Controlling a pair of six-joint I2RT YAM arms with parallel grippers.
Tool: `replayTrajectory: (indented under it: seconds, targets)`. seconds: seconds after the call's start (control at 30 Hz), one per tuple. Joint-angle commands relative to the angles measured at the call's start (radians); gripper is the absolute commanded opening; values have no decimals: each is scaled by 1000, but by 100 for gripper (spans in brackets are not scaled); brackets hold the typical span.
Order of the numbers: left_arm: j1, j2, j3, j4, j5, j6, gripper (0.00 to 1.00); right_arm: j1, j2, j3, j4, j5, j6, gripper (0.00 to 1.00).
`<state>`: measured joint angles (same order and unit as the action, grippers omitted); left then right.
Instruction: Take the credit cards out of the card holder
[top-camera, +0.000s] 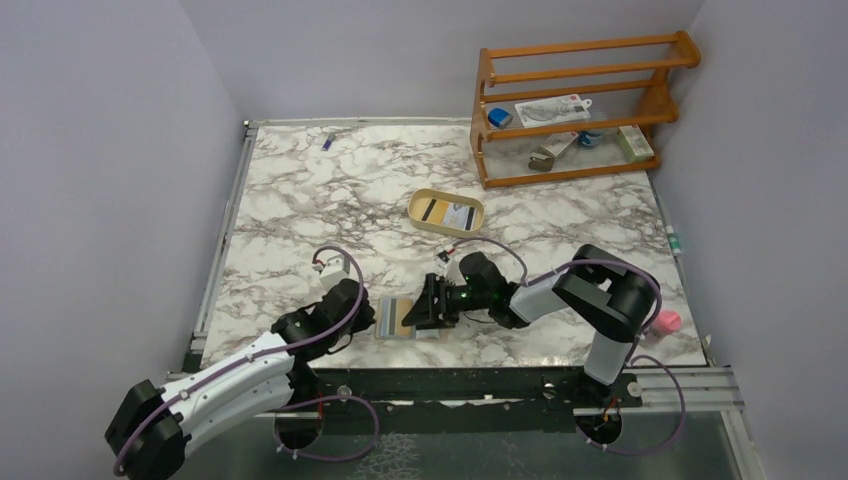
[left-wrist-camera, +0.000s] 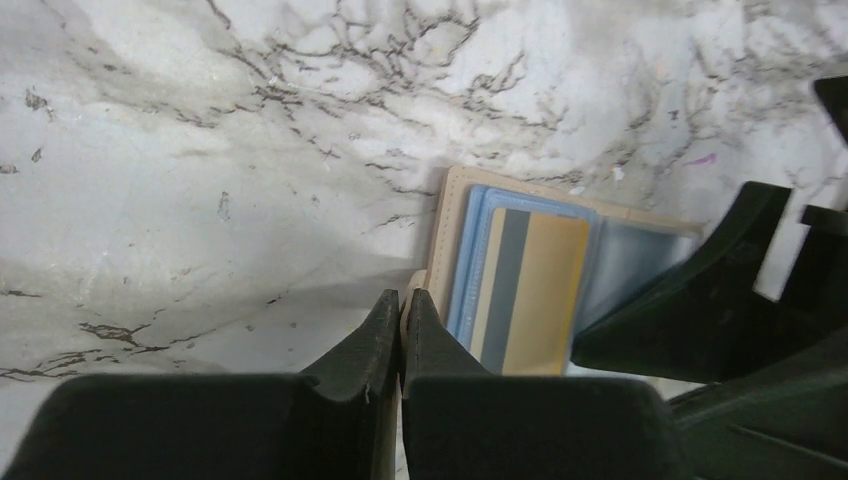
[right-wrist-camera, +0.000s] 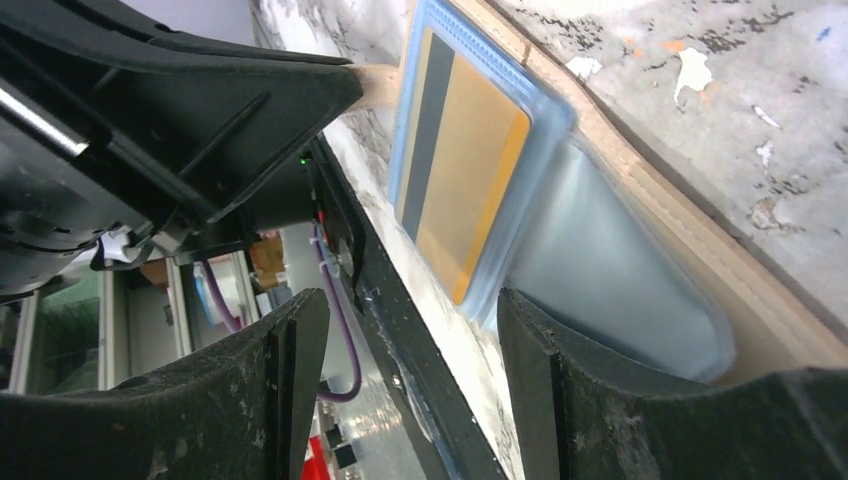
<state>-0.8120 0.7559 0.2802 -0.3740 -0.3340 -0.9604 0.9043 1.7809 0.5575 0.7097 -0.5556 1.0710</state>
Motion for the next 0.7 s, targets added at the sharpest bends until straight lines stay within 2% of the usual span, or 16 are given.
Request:
replayTrajectory:
  seconds: [0.0,0.13,0.47,0.67]
  targets:
    - [-2,-86,39,36,0,15,0,8,61,7,138,-15,48,68]
    - [-2,-149,49,30,13,14,0,8,100,15,223,2,88,68]
    - [-1,-320,3,24,35,-48,0,7,6,0,204,120,79,68]
    - [-1,-356,-47,5,52,-87,0,8,87,25,287,117,137,67]
